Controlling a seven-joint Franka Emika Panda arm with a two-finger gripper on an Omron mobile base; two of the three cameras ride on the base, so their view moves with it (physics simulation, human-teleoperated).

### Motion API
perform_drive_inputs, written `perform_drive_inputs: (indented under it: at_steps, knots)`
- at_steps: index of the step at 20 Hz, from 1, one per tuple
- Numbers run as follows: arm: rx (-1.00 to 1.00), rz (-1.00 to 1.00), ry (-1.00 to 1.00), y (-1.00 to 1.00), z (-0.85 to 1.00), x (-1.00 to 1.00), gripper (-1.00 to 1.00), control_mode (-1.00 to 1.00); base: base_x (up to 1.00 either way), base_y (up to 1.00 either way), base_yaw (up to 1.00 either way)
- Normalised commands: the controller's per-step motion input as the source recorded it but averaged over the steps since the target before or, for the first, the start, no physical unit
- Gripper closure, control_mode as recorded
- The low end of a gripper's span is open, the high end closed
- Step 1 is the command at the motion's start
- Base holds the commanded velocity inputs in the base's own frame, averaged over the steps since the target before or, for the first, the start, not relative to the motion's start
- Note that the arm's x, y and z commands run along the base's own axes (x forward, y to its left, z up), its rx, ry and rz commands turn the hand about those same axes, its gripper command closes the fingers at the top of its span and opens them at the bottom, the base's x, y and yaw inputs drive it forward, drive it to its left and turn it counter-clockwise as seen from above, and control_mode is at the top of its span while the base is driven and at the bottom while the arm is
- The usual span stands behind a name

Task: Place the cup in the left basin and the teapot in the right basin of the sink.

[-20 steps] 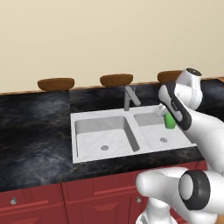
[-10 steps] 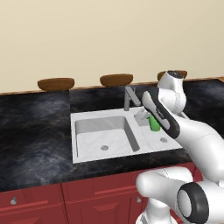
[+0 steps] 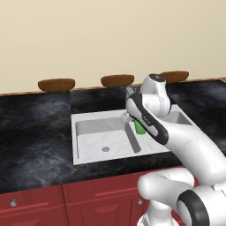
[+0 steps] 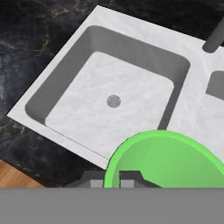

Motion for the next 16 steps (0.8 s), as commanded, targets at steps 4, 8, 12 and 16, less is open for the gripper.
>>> perform_drive_inputs:
  at_steps: [4,8,12,16]
  knots:
    - [0.03,0.00,0.00,0.56,0.00,0.25,1.00,-1.00,0.00,0.00,0.00]
    - [0.03,0.00,0.00,0.51,-0.03,0.33,1.00,-1.00,0.00,0.00,0.00]
    - [0.03,0.00,0.00,0.45,-0.09,0.38,1.00,-1.00,0.00,0.00,0.00]
    - [0.02,0.00,0.00,0.39,-0.17,0.40,1.00,-1.00,0.00,0.00,0.00]
